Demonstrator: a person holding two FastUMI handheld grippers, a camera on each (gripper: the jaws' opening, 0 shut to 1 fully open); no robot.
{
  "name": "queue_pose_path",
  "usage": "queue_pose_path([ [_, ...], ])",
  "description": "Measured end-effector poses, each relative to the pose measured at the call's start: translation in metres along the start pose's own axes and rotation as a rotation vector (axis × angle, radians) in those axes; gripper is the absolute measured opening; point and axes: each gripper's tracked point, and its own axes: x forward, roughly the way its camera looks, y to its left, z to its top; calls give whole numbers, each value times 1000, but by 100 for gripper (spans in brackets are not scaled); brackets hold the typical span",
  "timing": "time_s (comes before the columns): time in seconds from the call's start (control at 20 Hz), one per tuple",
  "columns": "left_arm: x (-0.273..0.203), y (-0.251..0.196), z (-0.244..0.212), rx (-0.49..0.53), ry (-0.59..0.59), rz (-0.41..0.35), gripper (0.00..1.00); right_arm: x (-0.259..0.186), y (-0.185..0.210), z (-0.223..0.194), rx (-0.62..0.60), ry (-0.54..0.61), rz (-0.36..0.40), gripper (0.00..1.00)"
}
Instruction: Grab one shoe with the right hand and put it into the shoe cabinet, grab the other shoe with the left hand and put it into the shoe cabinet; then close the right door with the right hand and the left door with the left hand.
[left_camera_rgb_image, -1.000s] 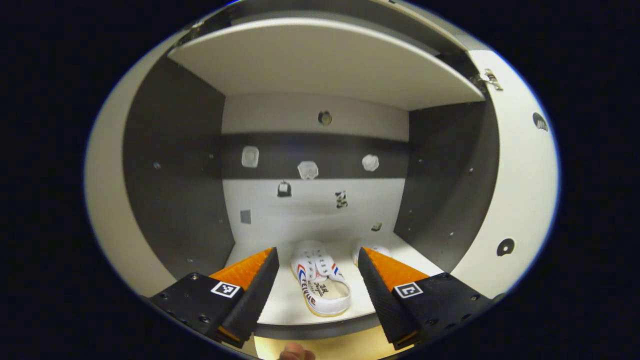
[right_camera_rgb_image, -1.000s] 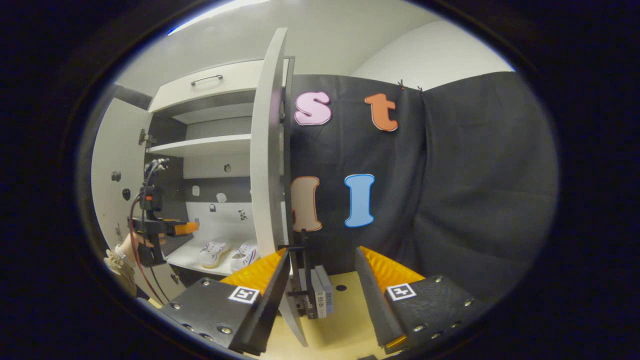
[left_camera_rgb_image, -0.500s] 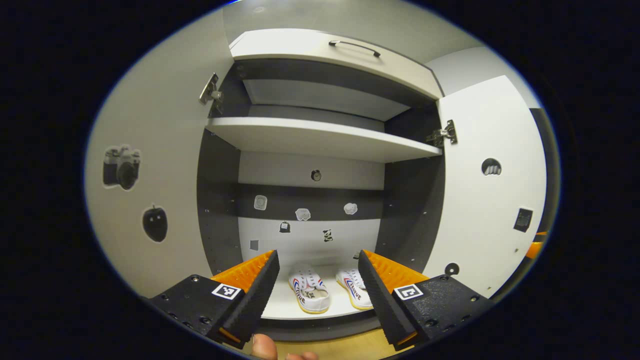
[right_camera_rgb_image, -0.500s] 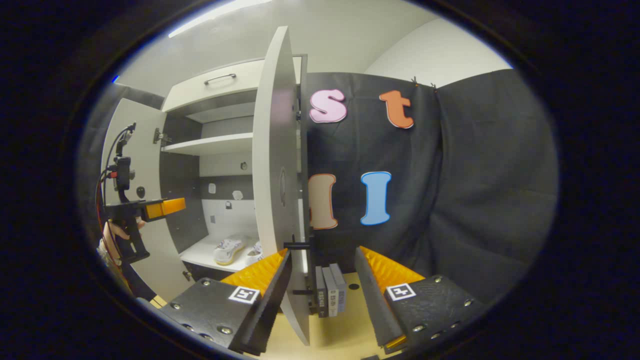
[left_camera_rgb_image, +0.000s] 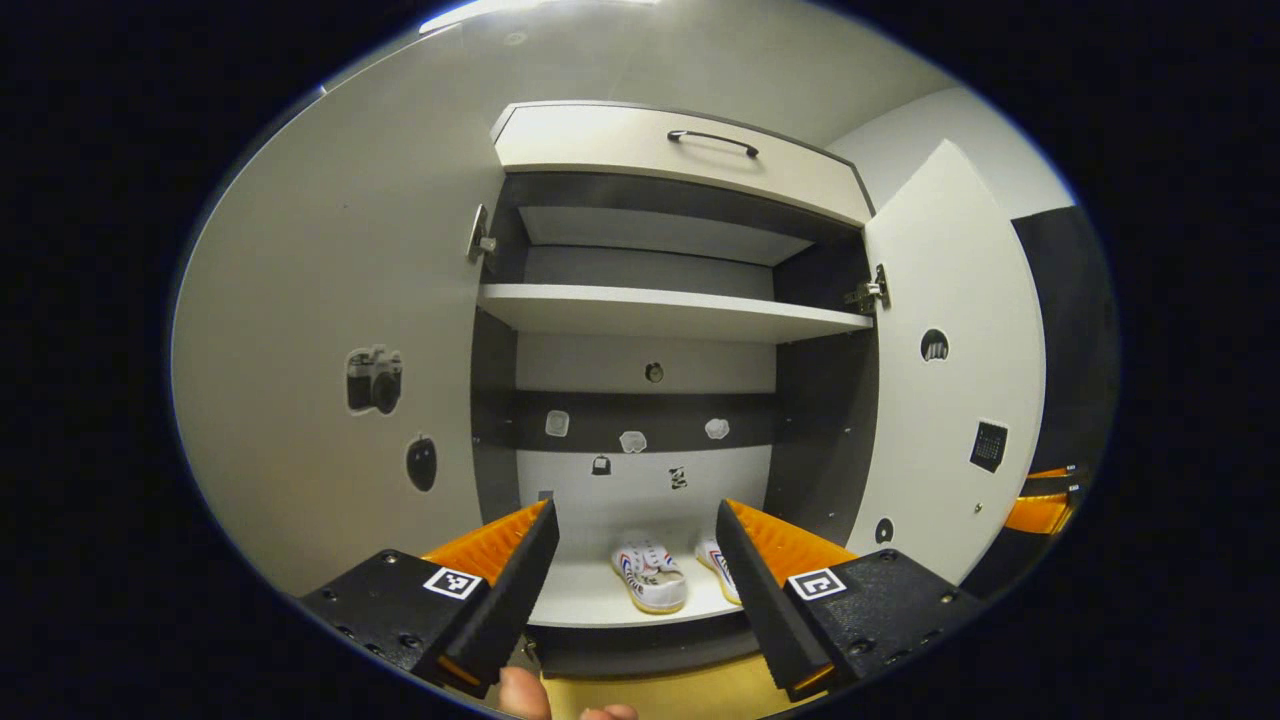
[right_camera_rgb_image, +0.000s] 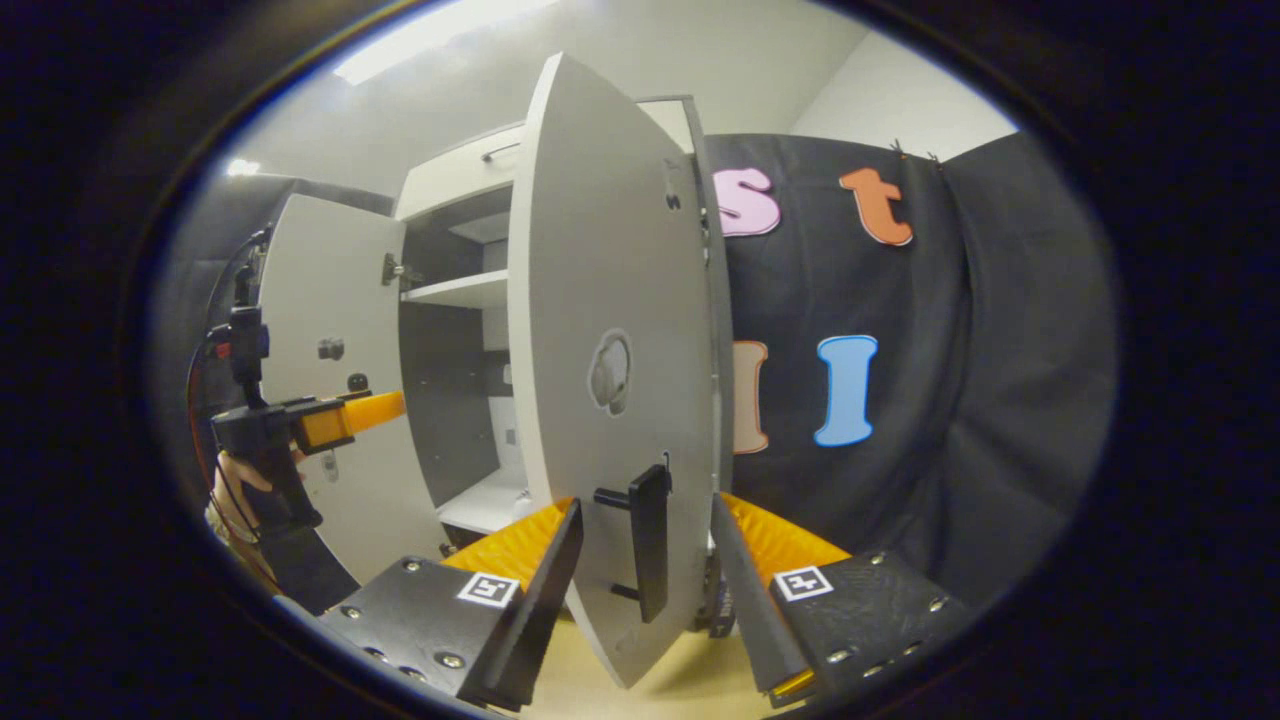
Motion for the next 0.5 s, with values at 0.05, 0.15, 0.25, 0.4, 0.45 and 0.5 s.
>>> queue_pose_path([
  [0.05,-2,2,-2,-3,5,2,95,4,11,-4,0,8,16,74],
  [0.15,-6,7,-4,-7,10,7,95,13,34,-13,16,26,69,78],
  [0.25,-9,13,-6,0,10,15,96,27,53,-17,35,37,94,78],
  [0.4,-13,23,-5,13,4,29,96,50,70,-21,16,45,98,78],
  [0.45,-16,23,-5,13,2,30,100,57,73,-24,7,46,90,78],
  [0.5,-18,26,-4,11,2,34,95,63,74,-26,-2,51,83,78],
])
